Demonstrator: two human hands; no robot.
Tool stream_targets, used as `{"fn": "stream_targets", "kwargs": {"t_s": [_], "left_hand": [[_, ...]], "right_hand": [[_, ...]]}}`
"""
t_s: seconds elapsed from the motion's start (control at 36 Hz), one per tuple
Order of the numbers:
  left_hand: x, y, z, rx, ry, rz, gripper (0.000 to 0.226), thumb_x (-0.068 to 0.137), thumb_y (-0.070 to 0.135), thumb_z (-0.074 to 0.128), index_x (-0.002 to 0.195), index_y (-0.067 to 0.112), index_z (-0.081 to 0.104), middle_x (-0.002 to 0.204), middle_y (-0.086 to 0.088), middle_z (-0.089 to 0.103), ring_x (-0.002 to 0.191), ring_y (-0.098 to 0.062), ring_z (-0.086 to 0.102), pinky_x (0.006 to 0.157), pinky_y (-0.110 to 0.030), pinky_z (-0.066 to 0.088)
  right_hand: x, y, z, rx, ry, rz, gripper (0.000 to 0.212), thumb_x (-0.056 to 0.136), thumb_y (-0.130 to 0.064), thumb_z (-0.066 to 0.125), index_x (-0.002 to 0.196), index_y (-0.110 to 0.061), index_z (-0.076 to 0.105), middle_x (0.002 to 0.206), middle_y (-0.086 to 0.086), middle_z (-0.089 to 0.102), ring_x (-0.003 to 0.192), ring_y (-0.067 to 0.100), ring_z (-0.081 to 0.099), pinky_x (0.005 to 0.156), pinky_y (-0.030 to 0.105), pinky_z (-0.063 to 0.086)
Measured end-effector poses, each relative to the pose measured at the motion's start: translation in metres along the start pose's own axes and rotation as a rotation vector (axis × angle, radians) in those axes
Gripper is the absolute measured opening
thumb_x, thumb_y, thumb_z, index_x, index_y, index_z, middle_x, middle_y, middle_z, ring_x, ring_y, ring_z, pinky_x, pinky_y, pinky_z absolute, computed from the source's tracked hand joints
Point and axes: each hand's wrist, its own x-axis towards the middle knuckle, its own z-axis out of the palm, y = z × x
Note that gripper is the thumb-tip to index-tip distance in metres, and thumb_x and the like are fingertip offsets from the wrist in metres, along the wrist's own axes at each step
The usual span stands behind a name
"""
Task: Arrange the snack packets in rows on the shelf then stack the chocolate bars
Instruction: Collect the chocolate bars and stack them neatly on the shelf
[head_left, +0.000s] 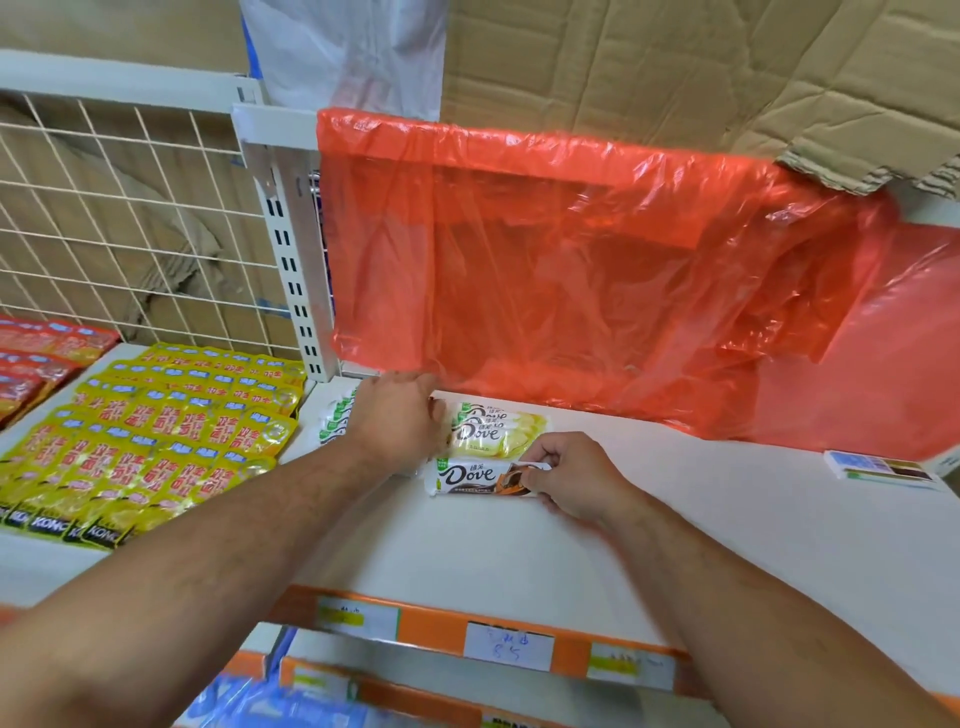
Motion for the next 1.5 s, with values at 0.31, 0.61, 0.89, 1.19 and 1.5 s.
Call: {"fn": "stream_targets", "kwargs": {"t_s": [0.31,0.61,0.89,1.19,1.5], "left_hand": [[-0.014,-0.058,-0.022,-0.006,0.058,-0.025,0.038,0.088,0.040,0.045,0.108,0.020,0.070,0.102,-0.002,0.073,0.099,-0.028,0.066,0.087,-0.037,0.047],[-0.012,-0.126,-0.033,-0.064,0.023,0.029,0.032,0.094,0.035,0.054,0.119,0.020,0.066,0.116,-0.003,0.069,0.114,-0.027,0.059,0.097,-0.038,0.041],[-0.011,-0.153,-0.035,-0.096,-0.023,0.084,0.031,0.094,0.036,0.053,0.119,0.021,0.064,0.118,0.000,0.067,0.116,-0.024,0.057,0.099,-0.037,0.035],[-0.004,-0.157,-0.038,-0.126,-0.040,0.097,0.034,0.094,0.039,0.053,0.122,0.024,0.064,0.121,0.001,0.067,0.117,-0.023,0.058,0.103,-0.037,0.037],[-0.003,-0.148,-0.033,-0.122,-0.043,0.118,0.028,0.092,0.038,0.052,0.111,0.023,0.066,0.107,0.000,0.069,0.107,-0.025,0.061,0.096,-0.037,0.039]], "right_hand": [[0.005,-0.035,0.050,-0.040,-0.003,-0.004,0.018,0.085,-0.009,0.072,0.077,-0.023,0.064,0.064,-0.006,0.061,0.048,0.012,0.055,0.050,0.020,0.041],[0.022,-0.079,0.112,-0.066,0.049,0.017,0.019,0.082,-0.014,0.076,0.077,-0.026,0.062,0.073,-0.004,0.063,0.070,0.023,0.062,0.068,0.029,0.049],[0.026,-0.092,0.135,-0.157,0.288,0.068,0.016,0.077,-0.019,0.077,0.075,-0.025,0.062,0.076,-0.005,0.064,0.065,0.013,0.054,0.053,0.020,0.037],[0.030,-0.097,0.134,-0.201,0.317,0.141,0.024,0.074,-0.020,0.078,0.071,-0.021,0.054,0.074,-0.003,0.062,0.068,0.015,0.054,0.051,0.025,0.034],[0.025,-0.097,0.138,-0.177,0.321,0.161,0.026,0.077,-0.028,0.077,0.084,-0.017,0.055,0.077,-0.002,0.060,0.068,0.015,0.052,0.056,0.030,0.037]]}}
